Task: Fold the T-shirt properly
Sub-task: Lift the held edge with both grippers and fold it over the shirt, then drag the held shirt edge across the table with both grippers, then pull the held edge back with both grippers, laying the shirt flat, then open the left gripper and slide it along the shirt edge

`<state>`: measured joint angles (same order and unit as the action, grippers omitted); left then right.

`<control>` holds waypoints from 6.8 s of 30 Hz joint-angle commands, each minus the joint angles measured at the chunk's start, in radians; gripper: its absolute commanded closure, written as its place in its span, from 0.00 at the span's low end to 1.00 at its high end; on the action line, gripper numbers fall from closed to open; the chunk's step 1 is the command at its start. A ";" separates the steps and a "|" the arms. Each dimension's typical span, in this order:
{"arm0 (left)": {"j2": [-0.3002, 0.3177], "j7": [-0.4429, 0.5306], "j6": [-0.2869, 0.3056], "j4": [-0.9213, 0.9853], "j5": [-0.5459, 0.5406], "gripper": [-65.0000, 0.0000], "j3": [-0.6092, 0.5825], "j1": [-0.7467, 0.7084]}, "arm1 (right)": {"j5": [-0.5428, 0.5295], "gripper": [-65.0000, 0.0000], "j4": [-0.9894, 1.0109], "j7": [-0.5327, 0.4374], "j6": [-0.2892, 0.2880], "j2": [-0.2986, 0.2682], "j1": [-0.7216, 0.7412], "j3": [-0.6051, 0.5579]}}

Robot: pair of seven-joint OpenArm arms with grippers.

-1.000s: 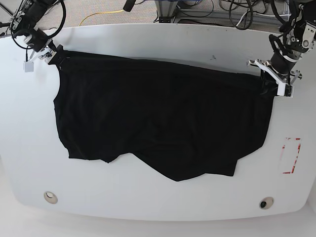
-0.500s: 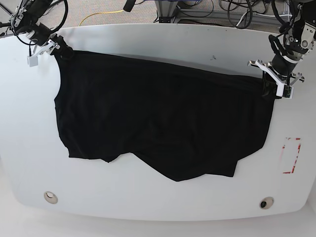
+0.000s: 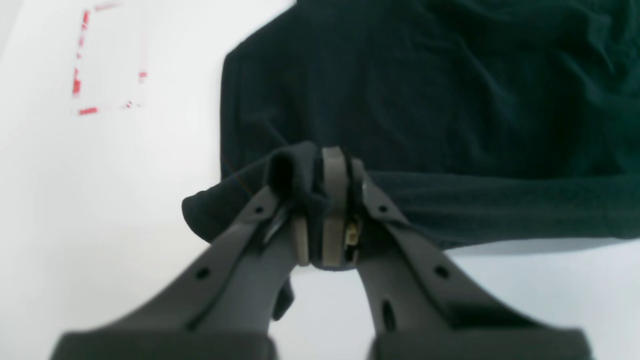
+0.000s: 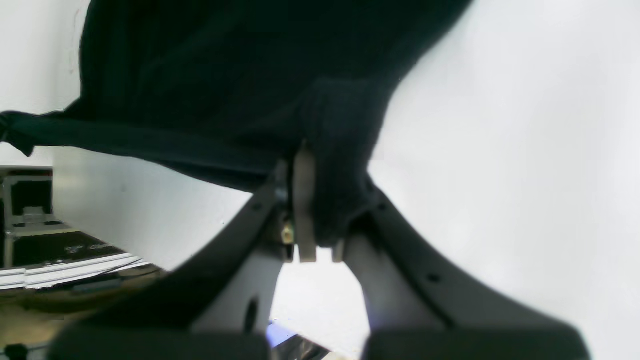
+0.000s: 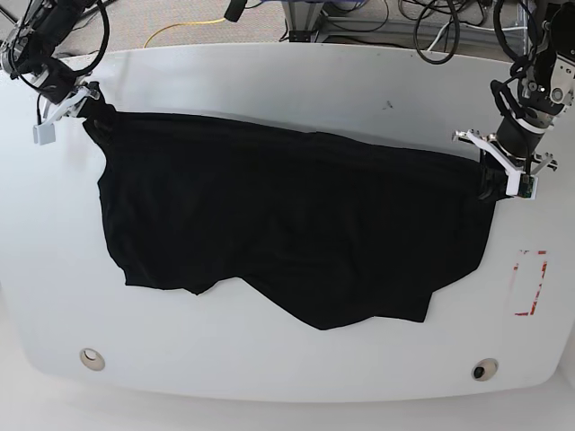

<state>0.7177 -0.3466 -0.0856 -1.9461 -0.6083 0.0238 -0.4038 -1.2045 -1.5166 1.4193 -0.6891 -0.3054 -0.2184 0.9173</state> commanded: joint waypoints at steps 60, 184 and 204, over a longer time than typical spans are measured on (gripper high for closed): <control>0.004 -0.243 0.195 0.284 0.003 0.98 -0.028 1.423 | 0.167 1.00 0.359 -0.023 -0.009 -0.338 1.524 -0.956; -0.209 -0.262 0.197 -0.023 0.011 0.99 0.255 0.001 | 0.078 1.00 0.014 -0.023 -0.009 -0.237 0.038 -0.168; -0.178 -0.543 0.330 0.199 0.043 0.98 0.183 0.389 | 0.182 1.00 0.169 -0.124 -0.009 -0.170 0.047 -0.126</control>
<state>0.5190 -0.9024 0.2443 -1.7767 -0.6014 0.1970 -0.0460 -1.0176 -1.3575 1.3293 -0.6975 -0.4389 -0.1780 0.7635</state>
